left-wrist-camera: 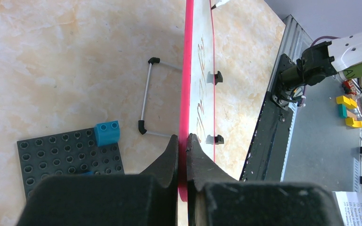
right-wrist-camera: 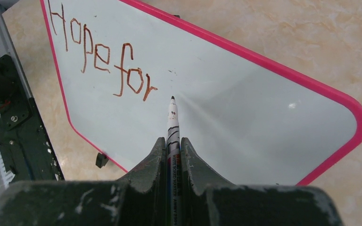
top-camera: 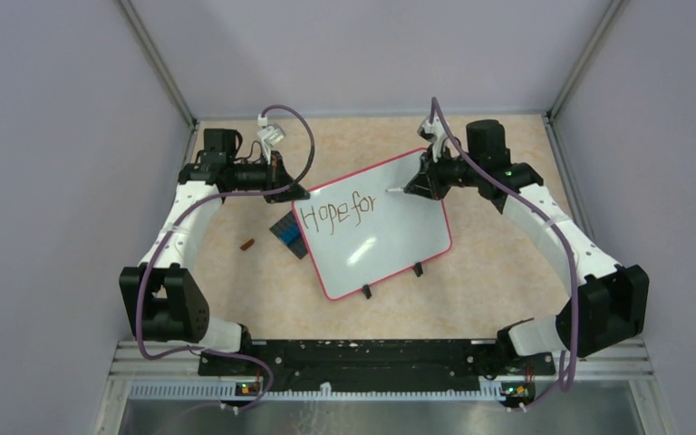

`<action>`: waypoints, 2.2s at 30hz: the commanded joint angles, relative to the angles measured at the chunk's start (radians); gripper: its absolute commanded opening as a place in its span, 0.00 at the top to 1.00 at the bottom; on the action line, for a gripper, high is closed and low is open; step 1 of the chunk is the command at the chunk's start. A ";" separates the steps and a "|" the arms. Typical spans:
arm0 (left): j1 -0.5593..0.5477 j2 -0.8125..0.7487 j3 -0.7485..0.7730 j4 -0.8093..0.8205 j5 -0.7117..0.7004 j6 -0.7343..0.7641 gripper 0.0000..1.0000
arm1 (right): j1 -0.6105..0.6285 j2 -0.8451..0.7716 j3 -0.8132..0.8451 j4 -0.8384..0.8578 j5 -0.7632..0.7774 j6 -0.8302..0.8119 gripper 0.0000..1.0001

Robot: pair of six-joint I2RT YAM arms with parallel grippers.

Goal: Write a sentence on the whiteboard

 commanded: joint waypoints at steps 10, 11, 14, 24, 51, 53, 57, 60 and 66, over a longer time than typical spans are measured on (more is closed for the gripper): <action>-0.010 -0.008 -0.026 -0.003 -0.064 0.037 1.00 | 0.049 0.043 0.025 0.046 0.027 -0.016 1.00; -0.010 -0.008 -0.027 -0.003 -0.064 0.037 1.00 | 0.047 0.047 0.026 0.046 0.033 -0.017 1.00; -0.010 -0.009 -0.028 -0.003 -0.070 0.037 1.00 | 0.038 0.055 0.027 0.046 0.038 -0.021 1.00; -0.010 -0.004 -0.024 -0.004 -0.071 0.037 1.00 | -0.032 0.046 0.024 0.022 0.039 -0.053 1.00; -0.010 -0.010 -0.018 -0.005 -0.067 0.034 1.00 | -0.043 0.020 0.084 0.032 -0.084 -0.026 1.00; -0.010 -0.013 -0.019 -0.007 -0.067 0.034 1.00 | -0.044 0.034 0.093 0.038 -0.087 -0.023 1.00; -0.011 -0.017 -0.023 -0.006 -0.071 0.037 1.00 | -0.039 0.056 0.111 0.046 -0.090 -0.021 1.00; -0.011 -0.015 -0.024 -0.008 -0.075 0.040 1.00 | -0.030 0.075 0.120 0.046 -0.082 -0.022 1.00; -0.011 -0.012 -0.025 -0.008 -0.077 0.042 1.00 | -0.024 0.101 0.112 0.047 -0.059 -0.027 1.00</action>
